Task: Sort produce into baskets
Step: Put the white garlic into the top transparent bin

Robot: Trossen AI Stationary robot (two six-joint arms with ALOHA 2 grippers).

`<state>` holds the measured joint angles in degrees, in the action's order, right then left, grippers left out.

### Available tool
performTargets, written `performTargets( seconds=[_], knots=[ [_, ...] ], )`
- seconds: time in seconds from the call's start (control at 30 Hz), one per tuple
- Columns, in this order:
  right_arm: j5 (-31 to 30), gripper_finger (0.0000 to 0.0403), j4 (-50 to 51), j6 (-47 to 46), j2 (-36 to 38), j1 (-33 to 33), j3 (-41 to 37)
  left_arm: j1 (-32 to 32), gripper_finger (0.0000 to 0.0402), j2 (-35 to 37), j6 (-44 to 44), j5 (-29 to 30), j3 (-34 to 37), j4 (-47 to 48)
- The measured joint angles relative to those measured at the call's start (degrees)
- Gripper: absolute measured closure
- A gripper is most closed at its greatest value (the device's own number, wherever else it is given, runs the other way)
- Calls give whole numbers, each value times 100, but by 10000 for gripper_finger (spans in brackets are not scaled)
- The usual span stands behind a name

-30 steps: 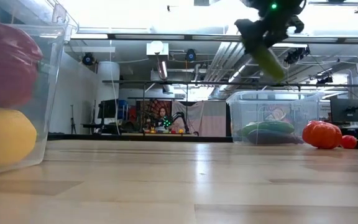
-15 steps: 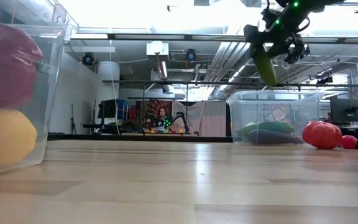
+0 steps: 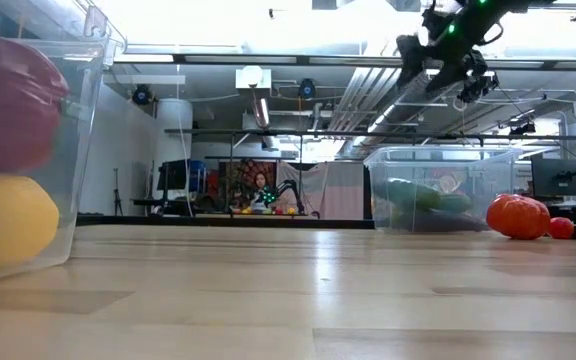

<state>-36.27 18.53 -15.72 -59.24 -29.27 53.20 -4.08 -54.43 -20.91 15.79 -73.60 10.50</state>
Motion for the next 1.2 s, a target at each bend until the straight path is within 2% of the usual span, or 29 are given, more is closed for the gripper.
performTargets(
  seconds=[0.07, 0.17, 0.3, 0.37, 0.43, 0.57, 0.8, 0.9, 0.97, 1.07, 1.2],
  knots=[
    [613, 74, 178, -112, 100, 2, 193, -4, 101, 0, 0, 0, 0, 1],
    [2118, 73, 562, -415, 247, 34, 495, -4, 101, 0, 2, 2, 0, 0],
    [3998, 73, 1542, -1225, 269, 635, 663, -4, 101, 2, 2, 2, 0, 2],
    [4501, 73, 2079, -1676, 240, 1214, 659, -4, 101, 0, 3, 2, 0, 0],
    [4644, 73, 2549, -2212, 227, 1834, 659, -4, 101, 0, 7, 2, 0, 0],
    [4261, 73, 2700, -3276, 227, 3330, 653, -4, 101, 1, 58, 3, 0, 0],
    [1840, 73, 2271, -5401, 67, 5867, 653, -4, 101, 0, 155, 4, 0, 2],
    [1209, 73, 1874, -6060, -170, 6636, 653, -4, 101, 0, 155, 4, 0, 2],
    [1052, 73, 1577, -6080, -366, 6929, 653, -4, 101, 0, 155, 4, 0, 2],
    [925, 73, 1426, -5506, -575, 7009, 653, -4, 101, 0, 157, 4, 0, 2],
    [752, 73, 1114, -5750, -857, 6953, 653, -4, 101, 0, 160, 4, 0, 2]
  ],
)
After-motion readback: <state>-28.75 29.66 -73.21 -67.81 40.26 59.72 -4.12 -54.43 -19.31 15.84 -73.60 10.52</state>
